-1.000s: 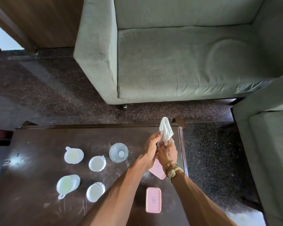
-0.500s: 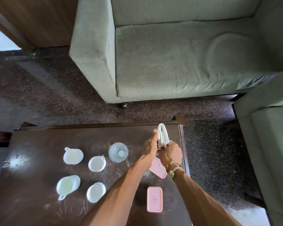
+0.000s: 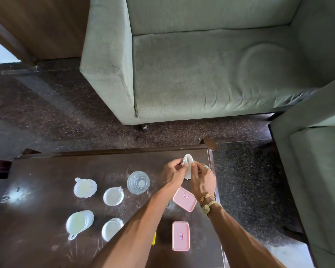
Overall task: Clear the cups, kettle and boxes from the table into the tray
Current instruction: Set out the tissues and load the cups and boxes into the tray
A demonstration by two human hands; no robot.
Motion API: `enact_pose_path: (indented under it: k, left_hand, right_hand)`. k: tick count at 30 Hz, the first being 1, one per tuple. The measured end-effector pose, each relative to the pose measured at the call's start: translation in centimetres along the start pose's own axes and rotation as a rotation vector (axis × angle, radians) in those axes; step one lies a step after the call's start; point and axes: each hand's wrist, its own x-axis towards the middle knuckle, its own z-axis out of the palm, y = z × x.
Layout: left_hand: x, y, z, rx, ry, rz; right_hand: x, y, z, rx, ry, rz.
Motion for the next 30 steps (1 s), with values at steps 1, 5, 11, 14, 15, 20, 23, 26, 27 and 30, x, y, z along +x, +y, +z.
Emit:
enact_pose_path:
  k: [1,5,11,14,15,20,23,26,27,30]
  left_hand:
    - [-0.1,-0.2,0.1,0.057,0.004,0.017]
    - [-0.5,-0.6,0.5,0.027,-0.017,0.043]
    - [-1.1,-1.3,0.5,0.099,-0.040,0.062]
    - [-1.3,-0.7,0.4,0.078,-0.066,0.054]
    - [-1.4,-0.5,0.2,0.070,-0.067,0.059]
    - [-3.0,0.3,-1.3,-0.030,-0.077,0.043]
    - [-4.7,0.9,-2.9,-0.079,-0.077,-0.002]
    - [-6.8,1.3,-4.8,-0.047,-0.063,0.025]
    - [-7.4,1.3,-5.6,-0.020,-0.053,0.039]
    - [-9.2,1.4,-7.8,0.035,-0.050,0.100]
  right_hand:
    - [0.1,0.3,0.2,-0.026,-0.016,0.026]
    - [-0.3,1.2,0.5,-0.035,-0.002,0.083]
    - [-1.1,1.5,0.2,-0.098,-0.017,-0.071]
    - [-0.7,1.5,0.1,-0.039,0.021,0.007]
    - [-0.6,1.5,0.0,-0.024,0.034,0.030]
    - [-1.4,0.8,-1.2,-0.061,0.076,0.032]
    - [-2.3,-0.2,-2.2,-0.111,0.087,0.048]
    - [-4.3,-1.7,-2.9,-0.064,0.187,0.157]
    - [-5.1,-2.3,-3.0,-0.067,0.197,0.161]
    - [-7.5,-3.8,-3.6,-0.074,0.197,0.119]
